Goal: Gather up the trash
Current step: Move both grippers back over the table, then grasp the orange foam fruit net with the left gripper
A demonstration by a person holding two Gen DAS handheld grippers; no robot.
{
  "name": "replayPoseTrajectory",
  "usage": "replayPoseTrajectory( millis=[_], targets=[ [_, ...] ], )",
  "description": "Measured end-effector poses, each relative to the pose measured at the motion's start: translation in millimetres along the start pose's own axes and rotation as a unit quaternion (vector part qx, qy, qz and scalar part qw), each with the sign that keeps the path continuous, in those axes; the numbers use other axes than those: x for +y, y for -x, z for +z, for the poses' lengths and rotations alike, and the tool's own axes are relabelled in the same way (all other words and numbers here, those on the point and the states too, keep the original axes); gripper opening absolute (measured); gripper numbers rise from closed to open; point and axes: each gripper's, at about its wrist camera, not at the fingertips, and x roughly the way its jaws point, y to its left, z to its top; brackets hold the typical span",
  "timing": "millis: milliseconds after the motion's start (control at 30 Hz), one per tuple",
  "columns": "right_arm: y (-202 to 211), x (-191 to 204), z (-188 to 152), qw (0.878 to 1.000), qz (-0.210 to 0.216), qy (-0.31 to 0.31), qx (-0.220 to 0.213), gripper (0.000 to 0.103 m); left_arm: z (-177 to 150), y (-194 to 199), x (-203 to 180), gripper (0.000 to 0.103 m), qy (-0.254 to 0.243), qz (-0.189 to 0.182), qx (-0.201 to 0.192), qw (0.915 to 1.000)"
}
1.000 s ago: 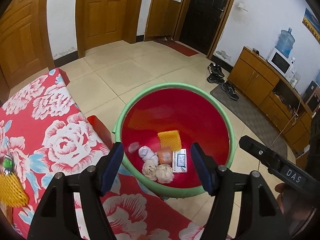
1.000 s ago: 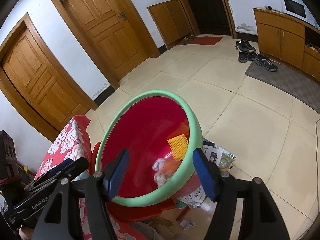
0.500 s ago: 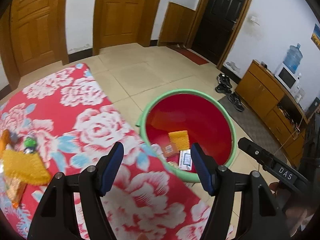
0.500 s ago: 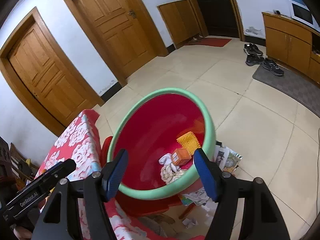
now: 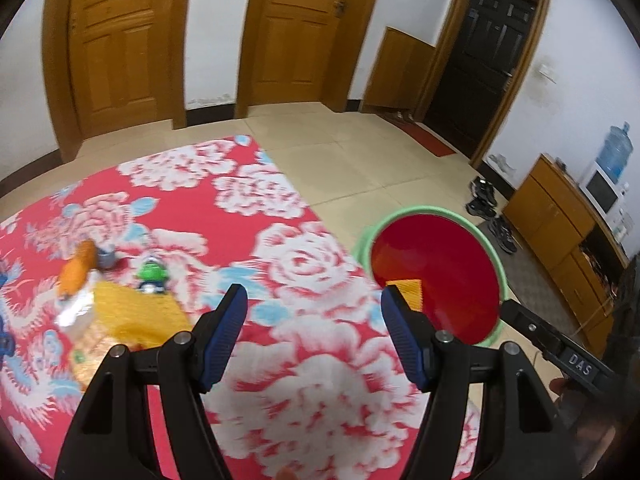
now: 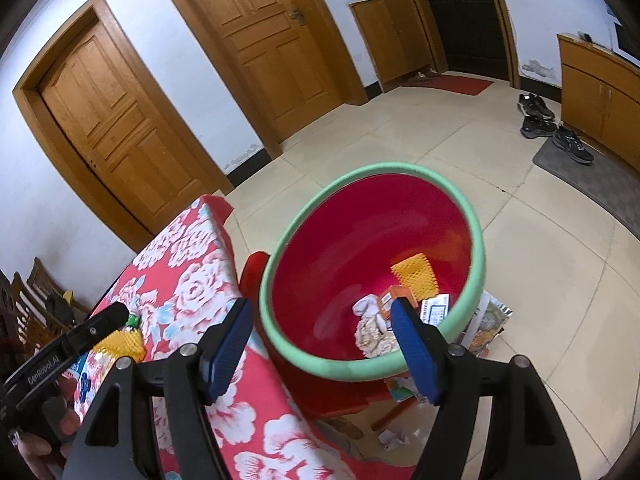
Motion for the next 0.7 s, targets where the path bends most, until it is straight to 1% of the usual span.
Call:
replayPoseTrajectory(
  millis=[333,533,700],
  targets=[
    [-9,30,-6,1.000,0.012,0.024,0.017,0.075,7,13,59,0.069,0.030,0.051,-0.012,0.9982],
    [-15,48,-6,0.999,0.017,0.038,0.023,0.078,13,18,101,0.069,0.058,0.083,-0.017,0.9947],
    [-22,63,-9,0.998,0.020,0.049,0.029,0.078,17,16,142,0.069,0.084,0.110,-0.019,0.9902]
  ],
)
